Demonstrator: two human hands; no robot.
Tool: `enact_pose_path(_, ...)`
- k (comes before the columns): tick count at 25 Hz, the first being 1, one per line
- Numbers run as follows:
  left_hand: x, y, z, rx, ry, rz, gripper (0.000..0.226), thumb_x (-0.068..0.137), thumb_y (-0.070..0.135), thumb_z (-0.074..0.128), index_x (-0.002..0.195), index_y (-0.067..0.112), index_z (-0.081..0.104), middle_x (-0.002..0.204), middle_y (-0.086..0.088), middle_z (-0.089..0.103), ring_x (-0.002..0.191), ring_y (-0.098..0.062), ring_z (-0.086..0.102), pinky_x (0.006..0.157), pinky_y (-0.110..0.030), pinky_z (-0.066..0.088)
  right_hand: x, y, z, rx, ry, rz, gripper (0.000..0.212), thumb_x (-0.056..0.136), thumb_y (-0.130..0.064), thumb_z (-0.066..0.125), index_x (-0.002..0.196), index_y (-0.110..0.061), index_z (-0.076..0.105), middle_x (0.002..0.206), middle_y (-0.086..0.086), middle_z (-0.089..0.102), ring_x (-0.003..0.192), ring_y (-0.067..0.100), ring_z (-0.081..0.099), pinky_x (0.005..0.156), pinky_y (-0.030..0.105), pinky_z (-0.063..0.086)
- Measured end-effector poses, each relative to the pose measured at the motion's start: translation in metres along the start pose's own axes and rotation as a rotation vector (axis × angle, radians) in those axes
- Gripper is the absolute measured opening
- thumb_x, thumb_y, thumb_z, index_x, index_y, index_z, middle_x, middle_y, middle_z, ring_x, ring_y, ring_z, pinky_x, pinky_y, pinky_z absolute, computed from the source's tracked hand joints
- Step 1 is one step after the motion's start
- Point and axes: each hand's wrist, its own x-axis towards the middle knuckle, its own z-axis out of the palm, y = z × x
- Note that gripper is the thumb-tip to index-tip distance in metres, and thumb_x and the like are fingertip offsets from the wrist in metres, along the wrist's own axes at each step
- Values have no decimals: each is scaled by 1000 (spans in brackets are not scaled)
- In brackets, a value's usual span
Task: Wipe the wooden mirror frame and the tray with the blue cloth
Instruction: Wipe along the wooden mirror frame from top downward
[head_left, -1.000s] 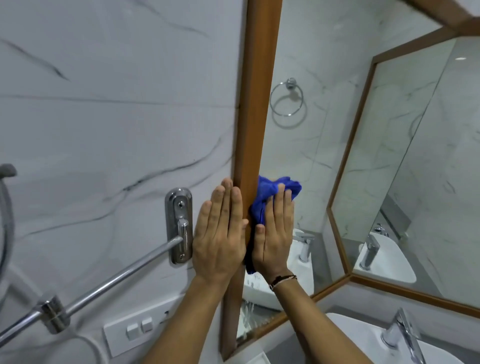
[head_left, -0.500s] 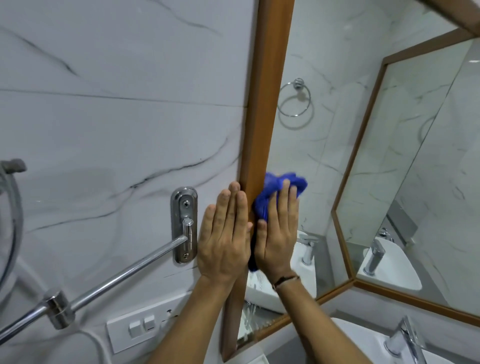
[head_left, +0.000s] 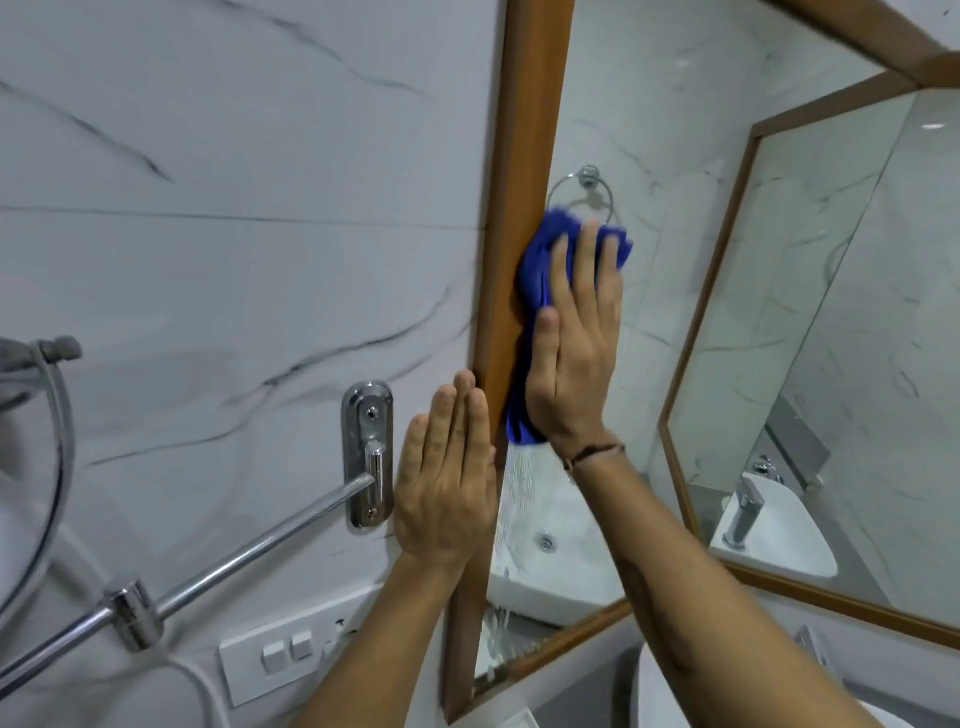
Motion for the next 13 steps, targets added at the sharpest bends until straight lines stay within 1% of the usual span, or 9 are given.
enact_pose_path(2,-2,0,2,11,-7,10,66,117,22,39,175,3,14,180,-14,23,173,-23,8,142,-42,8,15,4,6,27,48,25,58,122,-34,21,172,-7,33,182,3,18,173,33,9,137,68,17)
enact_pose_path(4,-1,-1,4,-2,-2,8,64,119,23,36,176,4,14,182,-13,19,173,-23,11,142,-42,8,-22,5,6,38,26,26,57,121,-33,22,175,-15,25,184,4,13,174,33,7,140,63,12)
enact_pose_path(5,-3,-1,3,-9,2,13,64,120,24,36,176,4,14,184,-12,15,173,-23,12,142,-43,9,-58,1,3,29,-16,51,57,121,-33,22,176,-22,20,185,3,9,174,32,5,140,60,10)
enact_pose_path(7,-4,-1,5,1,-2,17,64,120,25,35,176,3,14,186,-12,10,173,-24,13,142,-43,9,-141,-8,-4,-12,-152,142,59,121,-36,20,178,-31,7,188,-4,-1,175,27,-2,141,58,8)
enact_pose_path(8,-3,-2,5,3,-7,10,64,120,25,36,176,3,14,186,-12,9,173,-24,12,142,-43,8,-178,-15,-9,-31,-226,176,60,121,-38,19,178,-32,1,188,-7,-5,175,23,-5,141,56,7)
enact_pose_path(9,-3,-2,6,-1,-7,11,65,120,25,37,176,2,14,186,-13,9,173,-25,12,142,-44,8,-203,-20,-13,-58,-273,163,61,121,-40,18,178,-32,-3,188,-8,-8,175,20,-8,141,54,5)
enact_pose_path(10,-4,-2,5,-1,-4,18,65,120,24,38,175,2,14,186,-13,10,173,-25,11,142,-44,8,-211,-19,-15,-86,-294,106,61,121,-39,18,178,-30,-4,188,-7,-10,175,18,-9,141,50,3)
enact_pose_path(11,-5,-1,4,10,1,24,65,120,24,39,175,2,14,185,-14,12,173,-25,11,142,-44,9,-198,-14,-15,-101,-297,42,61,121,-38,18,178,-29,-4,188,-6,-10,175,18,-9,142,47,2)
enact_pose_path(13,-3,-1,4,-4,14,19,65,119,25,38,175,3,14,182,-14,19,173,-24,10,142,-43,9,-125,0,-12,-117,-221,-81,60,121,-34,21,178,-25,3,188,-5,-7,175,21,-4,143,50,5)
